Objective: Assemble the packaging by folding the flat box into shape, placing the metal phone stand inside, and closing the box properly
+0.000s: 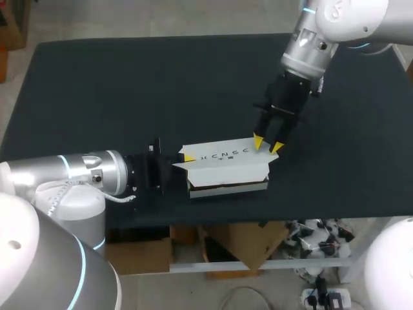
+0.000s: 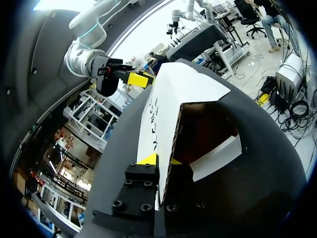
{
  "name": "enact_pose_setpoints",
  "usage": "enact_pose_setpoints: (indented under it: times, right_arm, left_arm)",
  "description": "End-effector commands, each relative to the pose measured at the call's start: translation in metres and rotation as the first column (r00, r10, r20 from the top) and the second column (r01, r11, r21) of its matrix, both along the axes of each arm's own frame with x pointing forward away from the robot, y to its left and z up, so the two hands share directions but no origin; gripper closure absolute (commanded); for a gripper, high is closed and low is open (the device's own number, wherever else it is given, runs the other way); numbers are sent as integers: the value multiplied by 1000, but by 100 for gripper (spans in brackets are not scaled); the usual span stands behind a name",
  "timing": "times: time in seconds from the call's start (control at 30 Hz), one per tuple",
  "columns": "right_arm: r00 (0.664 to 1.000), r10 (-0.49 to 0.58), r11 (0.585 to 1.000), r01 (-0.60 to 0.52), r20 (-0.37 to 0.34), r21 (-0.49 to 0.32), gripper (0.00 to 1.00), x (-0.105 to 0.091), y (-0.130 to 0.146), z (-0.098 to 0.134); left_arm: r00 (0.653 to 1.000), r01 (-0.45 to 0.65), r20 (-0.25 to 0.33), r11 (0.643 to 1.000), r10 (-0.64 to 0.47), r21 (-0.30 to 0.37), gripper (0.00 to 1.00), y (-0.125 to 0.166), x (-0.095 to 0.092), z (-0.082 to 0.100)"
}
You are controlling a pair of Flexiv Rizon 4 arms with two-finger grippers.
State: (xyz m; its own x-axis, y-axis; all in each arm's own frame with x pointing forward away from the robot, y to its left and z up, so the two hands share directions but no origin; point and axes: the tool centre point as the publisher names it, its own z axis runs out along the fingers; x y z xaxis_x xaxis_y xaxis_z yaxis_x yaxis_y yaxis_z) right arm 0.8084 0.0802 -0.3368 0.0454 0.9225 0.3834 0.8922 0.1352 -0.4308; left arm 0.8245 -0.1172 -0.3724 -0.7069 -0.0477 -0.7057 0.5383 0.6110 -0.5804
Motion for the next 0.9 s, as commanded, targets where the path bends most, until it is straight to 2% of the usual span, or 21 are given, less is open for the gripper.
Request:
enact_pose_setpoints:
  times: [0.03,0.2,0.3,0.37,0.4,0.9]
  right_arm:
    - [1000,2,1000,-2,22,2,56,-5,-1,0]
    - [999,15,1000,-15,31,4,56,-6,-3,-3]
    - [999,24,1000,-24,37,8,56,-7,-4,-5]
    - [999,28,1000,-28,38,6,56,-7,-4,-6]
    - [999,33,999,-33,39,3,57,-8,-4,-6]
    - [997,65,998,-64,50,-22,61,-10,-2,-11]
  left_arm:
    - [1000,3,3,1000,-3,4,100,1,-5,-10]
    - [1000,3,11,1000,-4,7,100,0,-7,-11]
    - [1000,5,16,1000,-5,10,95,-1,-8,-12]
    - [1000,2,23,1000,-2,18,86,-1,-8,-12]
    - [1000,2,24,1000,-2,18,85,-1,-8,-13]
    - [999,-2,49,1000,1,30,82,-4,-9,-14]
